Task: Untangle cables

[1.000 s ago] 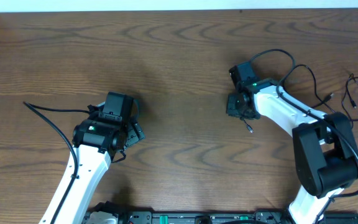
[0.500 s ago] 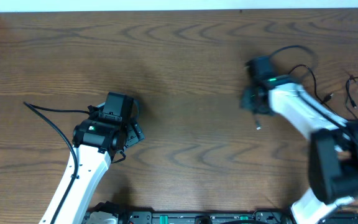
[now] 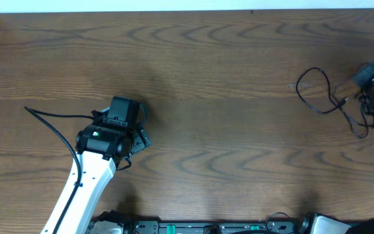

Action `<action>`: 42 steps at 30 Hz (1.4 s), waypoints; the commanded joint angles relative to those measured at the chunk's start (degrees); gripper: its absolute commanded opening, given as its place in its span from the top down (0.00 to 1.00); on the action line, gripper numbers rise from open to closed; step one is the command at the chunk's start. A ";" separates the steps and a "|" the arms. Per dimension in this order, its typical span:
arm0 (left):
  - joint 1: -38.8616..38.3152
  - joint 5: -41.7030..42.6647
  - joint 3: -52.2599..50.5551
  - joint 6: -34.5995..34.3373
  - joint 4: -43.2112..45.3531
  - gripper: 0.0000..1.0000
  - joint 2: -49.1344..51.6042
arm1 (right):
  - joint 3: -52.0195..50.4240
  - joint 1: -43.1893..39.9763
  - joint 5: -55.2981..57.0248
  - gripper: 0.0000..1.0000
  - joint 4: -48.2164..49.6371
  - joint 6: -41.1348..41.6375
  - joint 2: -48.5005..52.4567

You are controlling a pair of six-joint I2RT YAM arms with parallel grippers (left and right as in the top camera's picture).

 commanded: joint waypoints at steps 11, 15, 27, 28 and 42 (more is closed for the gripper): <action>0.33 -0.28 -0.28 -0.74 -0.24 0.07 0.22 | -0.02 -2.91 -4.79 0.03 -0.17 -2.73 2.49; 0.33 -0.28 -0.28 -0.74 -0.24 0.07 0.22 | -0.02 -2.49 -7.32 0.03 -2.12 -2.73 2.49; -0.42 8.52 -0.28 0.11 12.48 0.07 0.24 | -0.94 3.37 -33.07 0.01 -5.05 -17.94 2.49; -0.76 10.97 -0.28 1.75 14.95 0.07 0.28 | -0.94 4.81 -33.05 0.01 -5.07 -18.69 2.49; -7.23 6.97 -0.28 13.55 11.13 0.06 8.87 | -0.94 23.34 -11.58 0.01 -18.32 -23.69 3.48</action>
